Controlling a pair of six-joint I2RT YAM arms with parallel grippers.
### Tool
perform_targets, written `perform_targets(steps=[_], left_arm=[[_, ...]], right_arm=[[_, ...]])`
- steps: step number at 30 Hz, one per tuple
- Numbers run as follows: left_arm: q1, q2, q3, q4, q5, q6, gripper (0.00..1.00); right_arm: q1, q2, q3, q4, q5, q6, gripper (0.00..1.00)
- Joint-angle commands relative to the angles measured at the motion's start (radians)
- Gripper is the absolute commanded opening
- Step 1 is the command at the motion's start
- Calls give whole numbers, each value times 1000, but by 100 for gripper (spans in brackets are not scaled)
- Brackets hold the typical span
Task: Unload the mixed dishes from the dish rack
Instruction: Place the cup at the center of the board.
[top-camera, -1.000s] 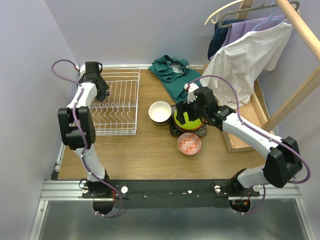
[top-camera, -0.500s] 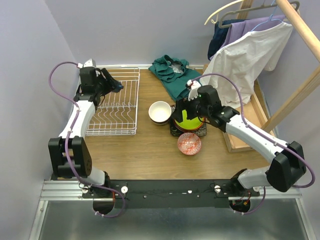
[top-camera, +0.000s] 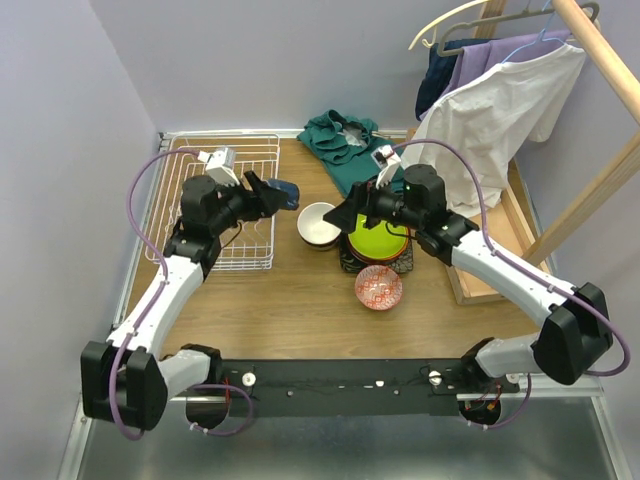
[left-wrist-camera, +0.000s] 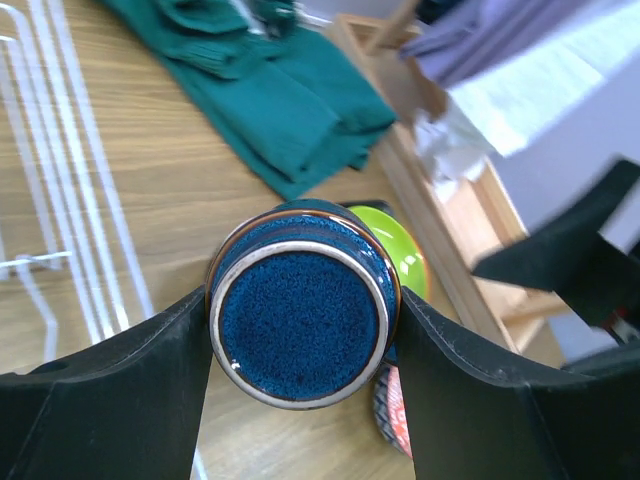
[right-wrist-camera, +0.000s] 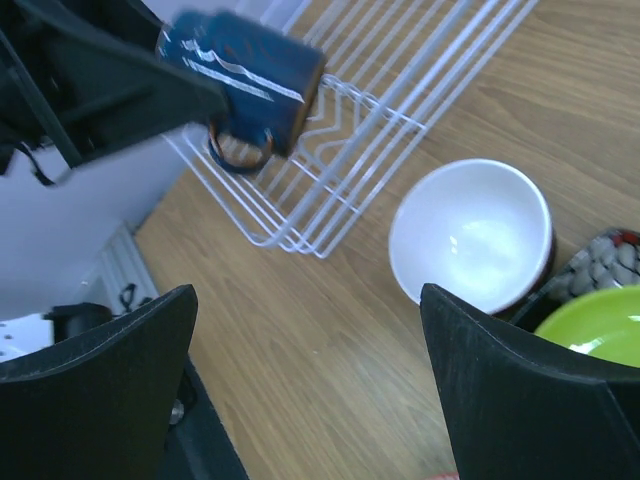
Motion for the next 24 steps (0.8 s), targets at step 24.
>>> perform_targets(steps=[24], left_arm=[[-182,-303,-322,486,35,-240,39]], right_arm=[[-14,214,-74,838,-481,460,68]])
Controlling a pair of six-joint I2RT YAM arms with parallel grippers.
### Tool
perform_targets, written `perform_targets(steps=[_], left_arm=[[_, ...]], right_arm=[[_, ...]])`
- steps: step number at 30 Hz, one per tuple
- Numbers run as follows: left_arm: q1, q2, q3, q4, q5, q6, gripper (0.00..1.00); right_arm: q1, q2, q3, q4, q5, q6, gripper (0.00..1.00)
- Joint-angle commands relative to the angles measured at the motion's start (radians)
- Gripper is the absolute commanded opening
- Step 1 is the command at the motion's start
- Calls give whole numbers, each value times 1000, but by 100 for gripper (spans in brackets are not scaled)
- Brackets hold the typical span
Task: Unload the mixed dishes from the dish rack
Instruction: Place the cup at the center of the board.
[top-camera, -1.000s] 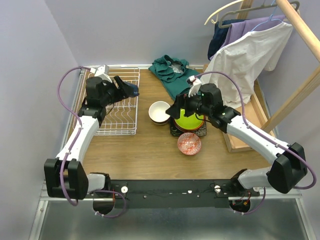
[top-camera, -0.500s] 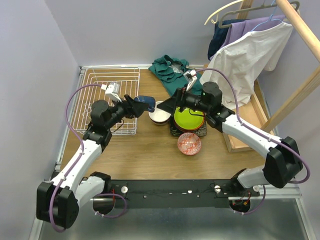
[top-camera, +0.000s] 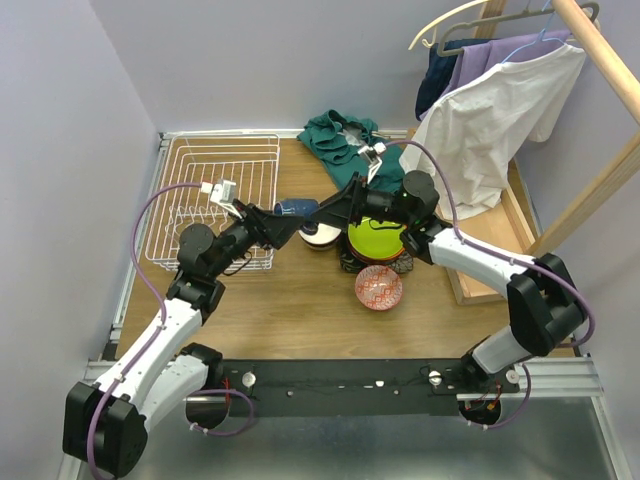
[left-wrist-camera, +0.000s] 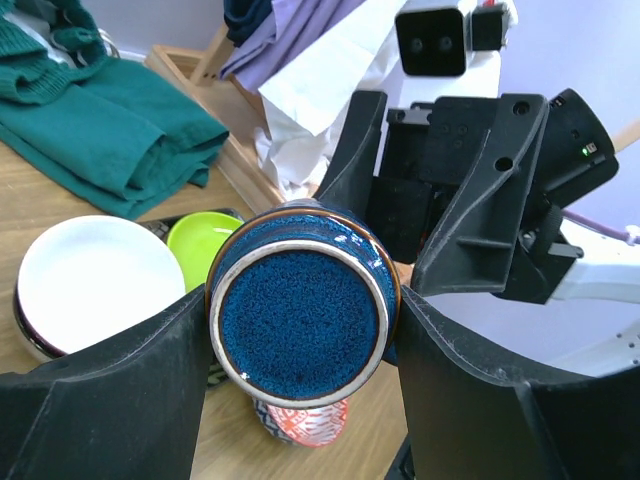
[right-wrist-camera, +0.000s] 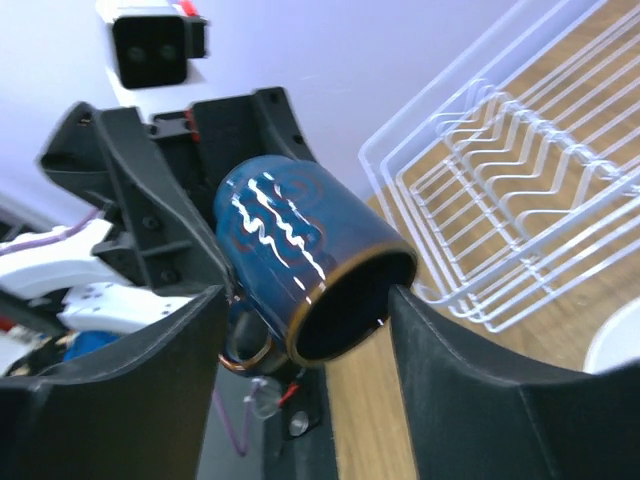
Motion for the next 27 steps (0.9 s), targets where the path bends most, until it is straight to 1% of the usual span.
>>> perform_targets(steps=[1,2,4,5,7,8,9,10,11,12,13,14,15,16,17,18,19,20,21,22,23,24,25,26,27], left_arm=[[-20,-29,-25,110,-9,-34,39],[-23,-29,-26,110,-9,-34,39],[-32,-30,-39,115,-10,-37,40],[-33,-32,-43,119,-18,-39,40],[-33,-39,-59,121,-24,-36,41],[-35,-42,-65,119,-33,-33,42],[-35,-47,-69,107,-38,-26,44],[-34,-56,-79,96,-44,-17,46],[-35,-65,-83,84,-50,0,55],[-35,-73,-86,52,-68,13,59],[-34,-93,-91,30,-79,24,62],[-33,-104,-94,7,-96,53,68],[-35,-114,-94,-43,-128,73,72],[-34,-140,-89,-71,-150,90,78],[-33,-153,-82,-106,-173,114,89],[-33,-167,-76,-181,-197,157,94],[-33,-194,-57,-218,-255,185,99],[-32,-206,-45,-256,-283,210,99],[-32,-219,-33,-336,-323,257,99],[-33,-243,-10,-373,-387,277,99],[-33,-257,1,-410,-427,296,99],[-32,-269,13,-484,-465,317,99],[-32,-298,33,-519,-502,345,99],[-33,-312,41,-549,-591,355,99],[-33,-326,49,-607,-631,365,99]], right_arm=[[-5,46,4,196,-116,96,65],[-5,50,4,225,-130,105,58],[-5,66,13,242,-149,118,49],[-5,70,16,259,-158,121,38],[-5,75,19,267,-161,130,28],[-5,77,19,262,-166,130,20],[-5,77,22,256,-164,122,16],[-5,74,24,250,-167,119,12],[-7,69,24,233,-169,112,6],[-5,66,24,218,-167,89,3],[-7,54,24,199,-166,73,1],[-5,46,27,147,-164,53,1],[-4,37,28,120,-161,11,1],[-5,28,31,86,-158,-14,1],[-7,6,37,10,-150,-43,1],[-5,-5,41,-35,-134,-72,1],[-4,-15,45,-83,-121,-139,1],[-5,-40,50,-183,-108,-177,1],[-5,-49,62,-236,-77,-215,1],[-7,-60,68,-290,-60,-287,1],[-5,-68,76,-403,-37,-327,1],[-5,-81,96,-462,6,-370,1],[-5,-86,106,-517,29,-448,1],[-2,-89,119,-624,58,-488,1],[-1,-92,128,-672,105,-525,1]])
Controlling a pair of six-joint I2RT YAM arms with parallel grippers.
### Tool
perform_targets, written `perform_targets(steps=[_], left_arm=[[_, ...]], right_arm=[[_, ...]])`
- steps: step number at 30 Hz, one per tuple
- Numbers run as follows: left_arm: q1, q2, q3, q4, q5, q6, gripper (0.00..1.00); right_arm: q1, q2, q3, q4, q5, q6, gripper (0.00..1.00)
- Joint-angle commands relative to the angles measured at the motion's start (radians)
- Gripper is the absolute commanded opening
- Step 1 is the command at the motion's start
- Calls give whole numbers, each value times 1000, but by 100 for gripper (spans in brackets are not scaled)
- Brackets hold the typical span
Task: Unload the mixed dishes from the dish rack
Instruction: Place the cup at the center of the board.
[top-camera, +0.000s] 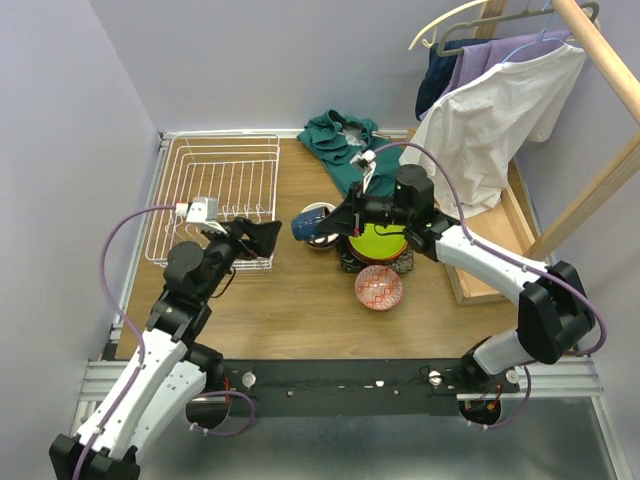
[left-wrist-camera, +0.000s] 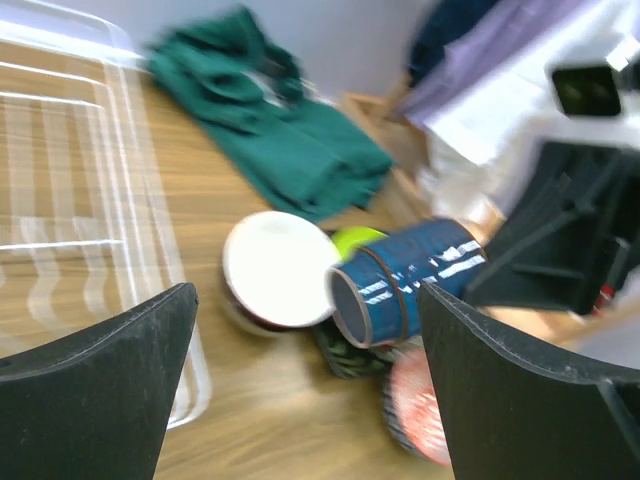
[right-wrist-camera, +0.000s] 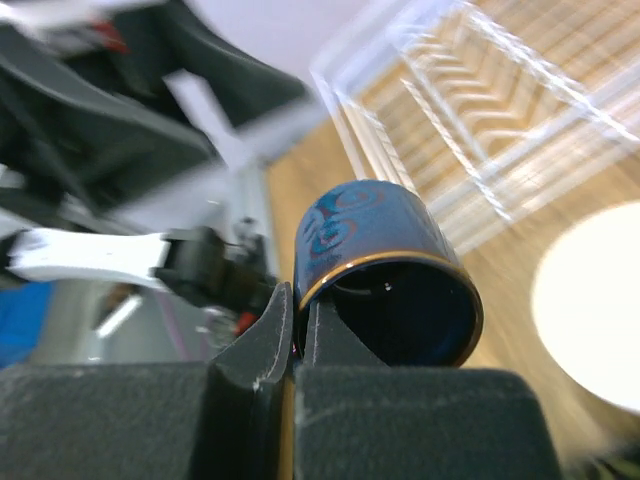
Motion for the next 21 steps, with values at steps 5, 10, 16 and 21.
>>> perform_targets(steps=[5,10,16,21], left_arm=[[1,-153,111,-367,-521,200,99],[3,-191,144,-423,-710,247,99],[3,-200,197,-465,-824,307,99],[3,-209,212,-471,-852,349,99]], right_arm=[[91,-30,169,-635,349,-484,1],[243,47,246,-769,607,-595,1],[387,151,295,-815,860,-609,1],[436,237,341,-872,989,-604,1]])
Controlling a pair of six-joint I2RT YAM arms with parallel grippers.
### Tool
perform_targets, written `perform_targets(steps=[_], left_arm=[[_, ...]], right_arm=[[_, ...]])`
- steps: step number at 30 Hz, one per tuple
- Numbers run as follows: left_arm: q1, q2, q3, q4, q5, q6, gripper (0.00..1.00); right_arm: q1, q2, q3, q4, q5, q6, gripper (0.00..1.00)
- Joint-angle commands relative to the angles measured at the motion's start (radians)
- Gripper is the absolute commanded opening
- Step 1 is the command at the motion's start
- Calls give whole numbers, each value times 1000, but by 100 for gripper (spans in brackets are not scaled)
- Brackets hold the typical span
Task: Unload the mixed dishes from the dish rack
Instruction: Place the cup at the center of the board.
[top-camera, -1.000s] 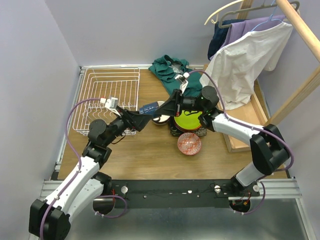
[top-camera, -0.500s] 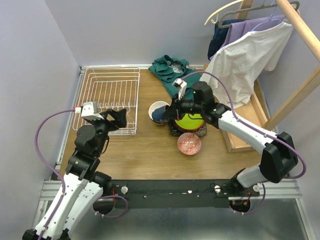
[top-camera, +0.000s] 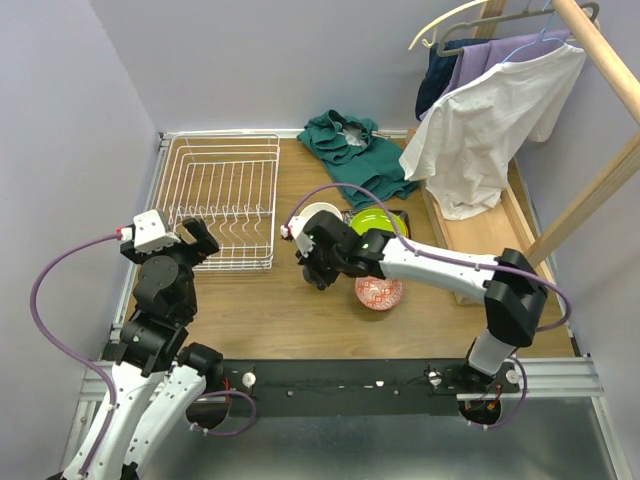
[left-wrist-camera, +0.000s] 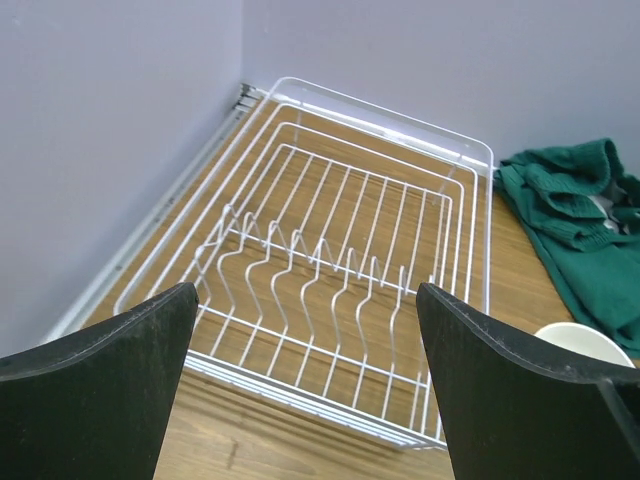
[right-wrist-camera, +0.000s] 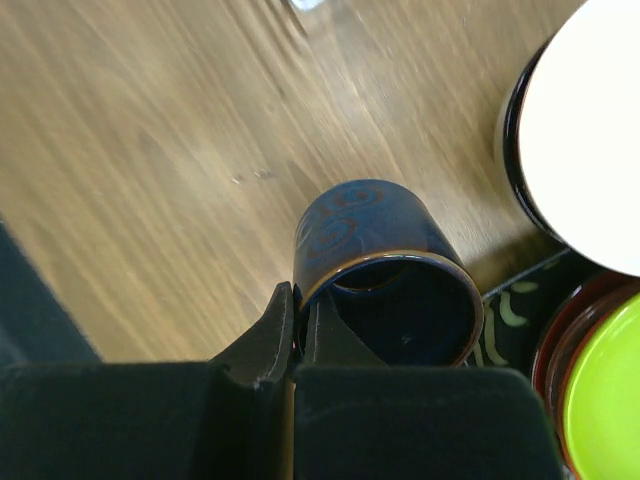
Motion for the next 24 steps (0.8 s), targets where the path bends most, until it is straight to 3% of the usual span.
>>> perform_targets(steps=[1,12,13,14,17,24], left_arm=[[3,-20,28,-28,-103,60,99],[1,-42,22,-31,-109,90,99],[1,-43,22,-30,-109,98,99],[1,-43,21,-31,-108,101,99],[1,-52,22,-31,-106,118,99],[3,-68,4,-7,-124,191,99]], right_arm=[[37,80,90,-76,234,-27,1],[38,214,196,-137,299,-25,2],[40,220,204,-142,302,-22,6],[39,226,212,-154,302,-22,17],[39,238,235,-173,279,-21,35],[40,232,324,-237,256,22,63]])
